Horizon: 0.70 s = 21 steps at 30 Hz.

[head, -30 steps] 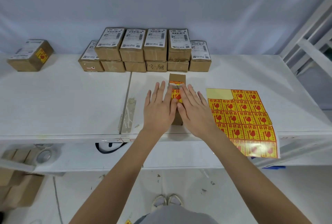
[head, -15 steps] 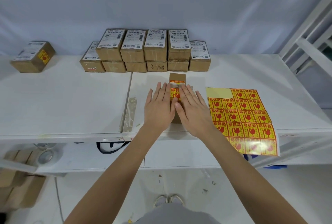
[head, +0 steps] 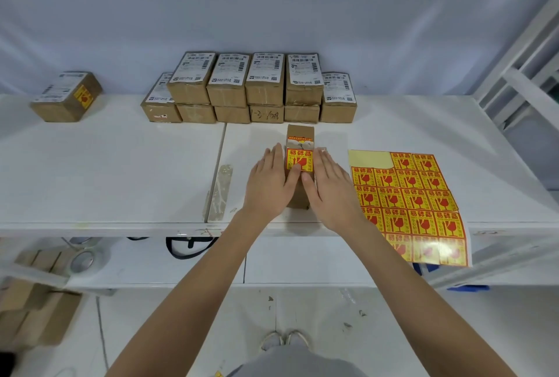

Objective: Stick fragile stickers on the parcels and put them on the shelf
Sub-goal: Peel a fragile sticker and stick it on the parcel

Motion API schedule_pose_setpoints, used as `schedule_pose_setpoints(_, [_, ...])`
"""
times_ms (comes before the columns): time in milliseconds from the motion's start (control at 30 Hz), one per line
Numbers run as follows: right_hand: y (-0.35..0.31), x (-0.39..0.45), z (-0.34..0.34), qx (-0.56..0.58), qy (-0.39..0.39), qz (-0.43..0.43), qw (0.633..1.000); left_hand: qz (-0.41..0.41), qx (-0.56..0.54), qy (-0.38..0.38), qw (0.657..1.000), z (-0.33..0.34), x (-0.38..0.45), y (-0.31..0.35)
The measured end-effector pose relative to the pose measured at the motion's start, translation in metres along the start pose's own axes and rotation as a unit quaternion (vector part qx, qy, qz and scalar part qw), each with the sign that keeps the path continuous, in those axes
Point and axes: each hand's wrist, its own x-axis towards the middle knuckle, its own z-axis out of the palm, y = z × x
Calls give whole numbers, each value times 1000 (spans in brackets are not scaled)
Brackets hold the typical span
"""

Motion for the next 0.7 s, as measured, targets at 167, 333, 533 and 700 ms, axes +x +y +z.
schedule_pose_setpoints(167, [-2, 1, -5, 93, -13, 1, 996, -75, -316, -91, 941, -10, 5, 9])
schedule_pose_setpoints(333, [-2, 2, -12, 160, -13, -11, 987, -138, -349, -67, 924, -15, 9, 16])
schedule_pose_setpoints(533, [5, 11, -9, 276, -15, 5, 961, -177, -456, -28, 872, -19, 8, 12])
schedule_pose_setpoints(700, [-5, 15, -16, 318, -21, -16, 948, -244, -515, -29, 821, -20, 8, 1])
